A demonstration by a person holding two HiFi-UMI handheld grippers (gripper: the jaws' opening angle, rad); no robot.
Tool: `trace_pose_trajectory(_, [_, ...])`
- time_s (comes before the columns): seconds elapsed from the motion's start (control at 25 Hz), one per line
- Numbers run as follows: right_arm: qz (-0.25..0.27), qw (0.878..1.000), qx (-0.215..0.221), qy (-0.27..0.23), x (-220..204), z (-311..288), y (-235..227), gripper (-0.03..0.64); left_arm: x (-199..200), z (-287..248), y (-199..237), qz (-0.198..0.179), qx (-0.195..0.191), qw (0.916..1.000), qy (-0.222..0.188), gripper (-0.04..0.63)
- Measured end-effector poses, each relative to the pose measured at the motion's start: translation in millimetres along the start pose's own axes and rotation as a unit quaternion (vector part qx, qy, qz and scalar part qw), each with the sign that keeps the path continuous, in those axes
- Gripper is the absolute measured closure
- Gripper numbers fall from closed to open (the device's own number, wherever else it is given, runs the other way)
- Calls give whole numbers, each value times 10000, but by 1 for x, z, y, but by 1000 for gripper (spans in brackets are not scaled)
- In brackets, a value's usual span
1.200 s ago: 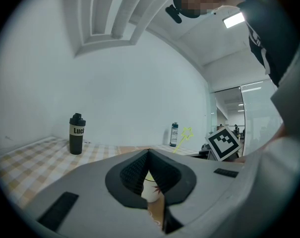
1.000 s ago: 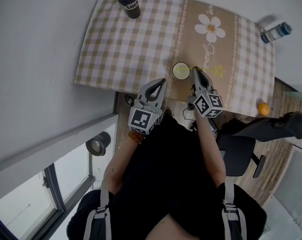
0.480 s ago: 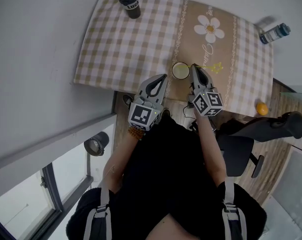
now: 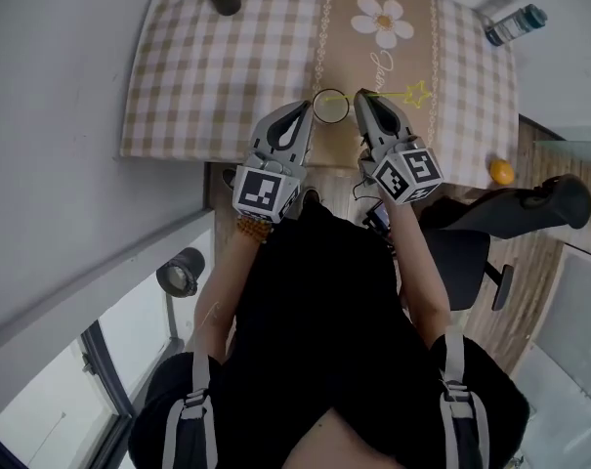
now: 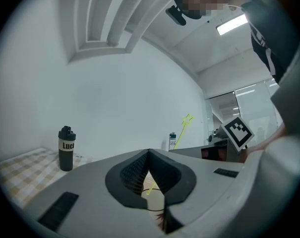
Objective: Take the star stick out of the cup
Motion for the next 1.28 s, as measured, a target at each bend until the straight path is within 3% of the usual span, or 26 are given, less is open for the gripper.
trace_pose_trajectory(0.36, [154, 9995, 77, -246, 28, 29, 7, 600, 28, -9, -16, -349, -133, 9990, -230, 594])
trace_pose_trajectory(0.68, [272, 9992, 109, -256, 39, 46, 15, 600, 41, -11, -25, -382, -201, 9981, -445, 594])
trace_pose_trajectory(0.92, [276, 9993, 168, -205, 37, 43, 18, 600, 38, -9, -21, -381, -68, 9985, -377, 594])
trace_pose_trajectory(1.28, [746, 9969, 219, 88, 22, 29, 33, 600, 20, 1, -12, -369, 82, 9992, -145, 594])
Point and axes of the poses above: the fingertips, and each gripper's own axes: z backward along the fingers, y to its left, x out of its top, the point moved 7 cm from there along z, backward along the fingers, and after that the axes turned 2 degrees about -y, right-handed, at the moved point
